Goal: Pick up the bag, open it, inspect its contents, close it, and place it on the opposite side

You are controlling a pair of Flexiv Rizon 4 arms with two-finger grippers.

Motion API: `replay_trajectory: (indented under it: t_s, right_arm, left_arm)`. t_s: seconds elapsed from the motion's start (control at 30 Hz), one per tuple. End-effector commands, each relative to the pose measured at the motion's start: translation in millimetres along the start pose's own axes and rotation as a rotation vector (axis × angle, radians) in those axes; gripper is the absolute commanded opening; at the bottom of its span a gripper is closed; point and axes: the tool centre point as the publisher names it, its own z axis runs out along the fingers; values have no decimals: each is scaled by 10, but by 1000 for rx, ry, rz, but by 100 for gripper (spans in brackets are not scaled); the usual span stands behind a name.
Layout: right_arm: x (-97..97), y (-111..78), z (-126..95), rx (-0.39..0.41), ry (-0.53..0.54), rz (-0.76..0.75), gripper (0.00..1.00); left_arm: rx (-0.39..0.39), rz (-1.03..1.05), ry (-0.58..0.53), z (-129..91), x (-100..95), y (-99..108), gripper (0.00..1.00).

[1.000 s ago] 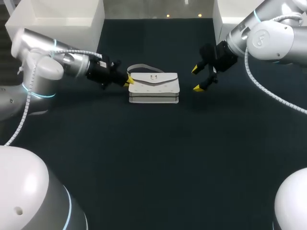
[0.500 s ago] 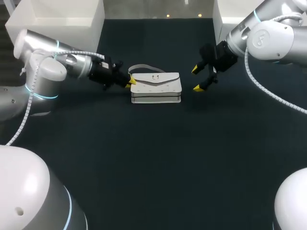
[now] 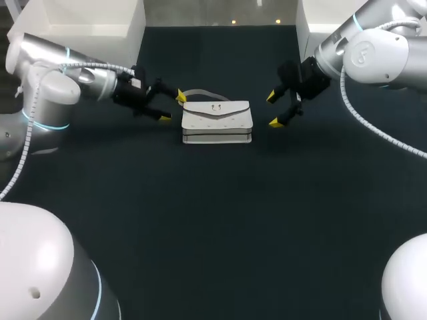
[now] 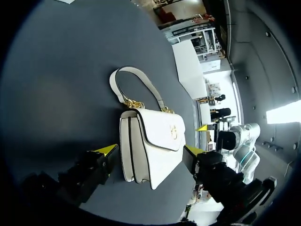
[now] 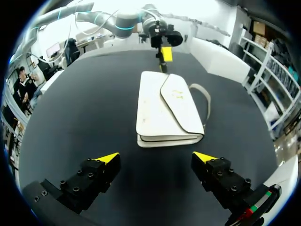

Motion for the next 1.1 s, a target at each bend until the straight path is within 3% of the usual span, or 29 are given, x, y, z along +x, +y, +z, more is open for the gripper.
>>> replay_trajectory:
  t_s: [0.03, 0.3, 0.53, 0.9, 1.1]
  right_arm:
    - [11, 120, -33, 48, -35, -15, 100]
    - [100, 368, -70, 113, -104, -68, 100]
    - [185, 553, -71, 196, -180, -96, 100]
    - [299, 676, -57, 253, -310, -86, 100]
    - [382, 714, -73, 272, -384, -80, 100]
  left_arm:
    - [-50, 72, -62, -225, 126, -69, 100]
    - [-161, 344, -172, -471, 221, -167, 100]
    - [-209, 603, -240, -665, 247, -199, 100]
    - [-329, 914, -353, -827, 299, -115, 100]
    - [-345, 979, -351, -882, 421, -125, 100]
